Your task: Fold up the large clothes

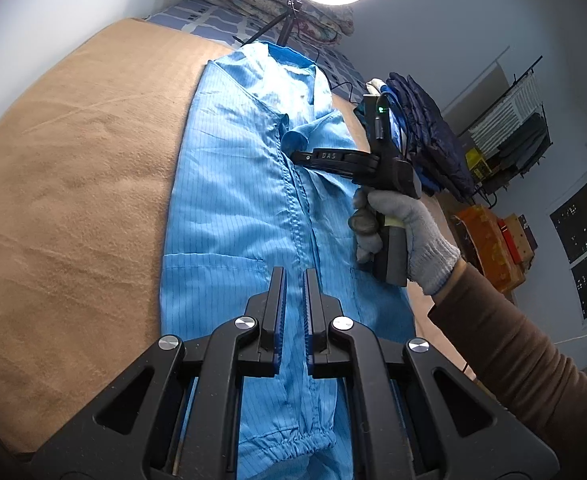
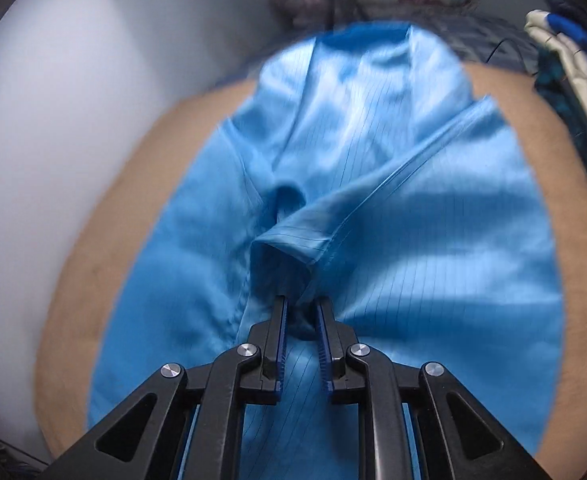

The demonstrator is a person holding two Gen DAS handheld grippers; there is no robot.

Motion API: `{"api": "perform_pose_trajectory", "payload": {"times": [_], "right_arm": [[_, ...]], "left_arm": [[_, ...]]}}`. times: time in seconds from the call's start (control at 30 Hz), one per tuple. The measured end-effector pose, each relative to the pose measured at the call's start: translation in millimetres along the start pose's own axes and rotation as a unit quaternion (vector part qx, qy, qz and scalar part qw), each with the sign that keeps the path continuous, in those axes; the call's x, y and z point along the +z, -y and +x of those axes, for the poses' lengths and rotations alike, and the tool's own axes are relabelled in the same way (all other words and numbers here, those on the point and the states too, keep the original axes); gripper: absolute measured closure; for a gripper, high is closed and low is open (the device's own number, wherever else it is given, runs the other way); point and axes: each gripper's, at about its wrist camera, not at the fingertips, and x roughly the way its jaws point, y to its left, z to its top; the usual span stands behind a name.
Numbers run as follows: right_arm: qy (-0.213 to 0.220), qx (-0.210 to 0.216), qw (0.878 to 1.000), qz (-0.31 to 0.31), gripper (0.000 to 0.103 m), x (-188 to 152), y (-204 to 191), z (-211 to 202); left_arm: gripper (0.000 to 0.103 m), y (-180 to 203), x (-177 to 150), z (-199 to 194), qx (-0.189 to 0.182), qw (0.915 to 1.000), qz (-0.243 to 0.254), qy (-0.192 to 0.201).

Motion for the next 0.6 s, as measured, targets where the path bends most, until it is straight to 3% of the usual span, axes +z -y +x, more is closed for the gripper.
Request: {"api": "perform_pose_trajectory", "payload": {"times": [0.1, 0.17, 0.33, 0.37, 0.4, 0.47, 0.6], "right_arm": [[0.008, 0.021, 0.999, 0.025, 0.087, -1, 5, -14], [0.023, 0.040, 0.998, 0.045, 0.075, -7, 11, -42], [0.040, 0.026, 0.998, 0.035, 0.072, -52, 17, -114], [0.039, 0.023, 0.998, 0.039, 0.070, -68, 20, -129], [0.039, 0.018, 0.998, 0.041, 0.070, -84, 21, -142], [0.036, 0.009, 0.998, 0.048, 0.067, -111, 24, -159], [0.008, 0.015, 0.998, 0.065, 0.056, -184, 24, -184]], "left_arm": [[0.099, 0, -2, -5, 0.009, 0.9999, 0.007, 0.005], [0.099, -1, -5, -8, 0.018, 0.9997, 0.013, 0.009], [0.098, 1, -15, -9, 0.018, 0.9996, 0.023, -0.003], [0.090, 3, -19, -10, 0.019, 0.9994, 0.030, -0.005], [0.076, 5, -21, -10, 0.019, 0.9993, 0.033, -0.006], [0.061, 8, -30, -12, 0.020, 0.9990, 0.039, -0.006], [0.061, 12, -50, -13, 0.044, 0.9967, 0.067, -0.011]]}}
